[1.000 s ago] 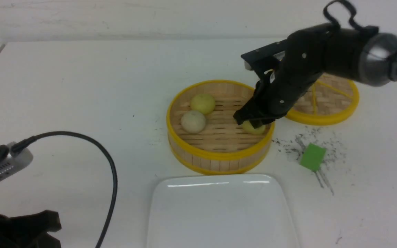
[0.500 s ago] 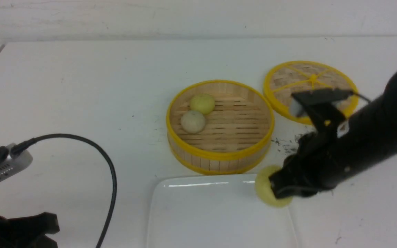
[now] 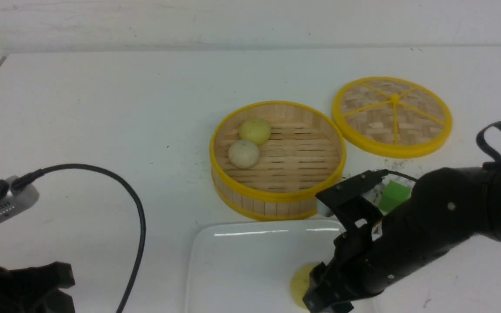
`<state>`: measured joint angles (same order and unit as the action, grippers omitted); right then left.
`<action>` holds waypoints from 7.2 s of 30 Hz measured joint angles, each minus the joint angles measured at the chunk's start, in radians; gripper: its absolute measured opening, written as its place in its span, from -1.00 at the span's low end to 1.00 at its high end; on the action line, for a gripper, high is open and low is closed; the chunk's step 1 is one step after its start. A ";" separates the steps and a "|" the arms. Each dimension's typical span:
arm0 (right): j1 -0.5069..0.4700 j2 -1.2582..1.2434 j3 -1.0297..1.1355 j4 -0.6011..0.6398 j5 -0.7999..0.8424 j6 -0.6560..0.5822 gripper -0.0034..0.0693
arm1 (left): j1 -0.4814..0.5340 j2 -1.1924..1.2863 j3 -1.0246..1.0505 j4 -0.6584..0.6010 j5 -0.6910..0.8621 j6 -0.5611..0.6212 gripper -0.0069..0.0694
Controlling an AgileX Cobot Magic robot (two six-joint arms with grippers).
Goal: Put the steamed buns into the plate on the white tablecloth.
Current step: 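Move the steamed bun from the bamboo steamer onto the white plate with the right gripper, then reach into the bamboo steamer and grasp a bun with the left gripper, then carry the bun from the bamboo steamer to the plate with the left gripper, then reach into the bamboo steamer and grasp a bun with the left gripper, then carry the bun from the bamboo steamer to the plate with the left gripper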
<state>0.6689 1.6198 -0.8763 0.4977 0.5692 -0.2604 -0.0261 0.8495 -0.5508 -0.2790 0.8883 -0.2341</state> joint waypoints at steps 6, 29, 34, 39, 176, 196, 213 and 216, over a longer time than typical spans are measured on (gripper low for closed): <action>-0.040 -0.096 -0.158 -0.168 0.257 0.064 0.21 | 0.000 0.069 -0.076 -0.088 -0.013 0.050 -0.03; -0.190 -0.972 0.264 -0.514 0.409 0.244 -0.95 | -0.358 0.690 -0.615 -0.246 -0.077 0.349 0.31; -0.190 -1.027 0.336 -0.515 0.341 0.246 -0.94 | -0.426 0.904 -0.895 -0.166 -0.079 0.309 0.42; -0.190 -1.030 0.338 -0.515 0.321 0.248 -0.93 | -0.435 1.067 -1.091 -0.041 -0.069 0.248 0.43; -0.190 -1.033 0.341 -0.473 0.302 0.251 -0.59 | -0.576 1.427 -1.796 0.447 0.349 -0.101 -0.76; -0.190 -1.033 0.341 -0.473 0.302 0.251 -0.53 | -0.596 0.766 -1.028 0.166 0.349 0.020 -0.77; -0.190 -1.033 0.341 -0.469 0.299 0.251 -0.51 | -0.911 0.844 -0.643 0.218 0.228 -0.203 -0.58; -0.190 -1.033 0.341 -0.469 0.299 0.251 -0.51 | -0.915 0.866 -0.643 0.218 0.209 -0.204 -0.46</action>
<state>0.4791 0.5868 -0.5349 0.0286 0.8685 -0.0091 -0.9410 1.7152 -1.1941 -0.0607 1.0975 -0.4382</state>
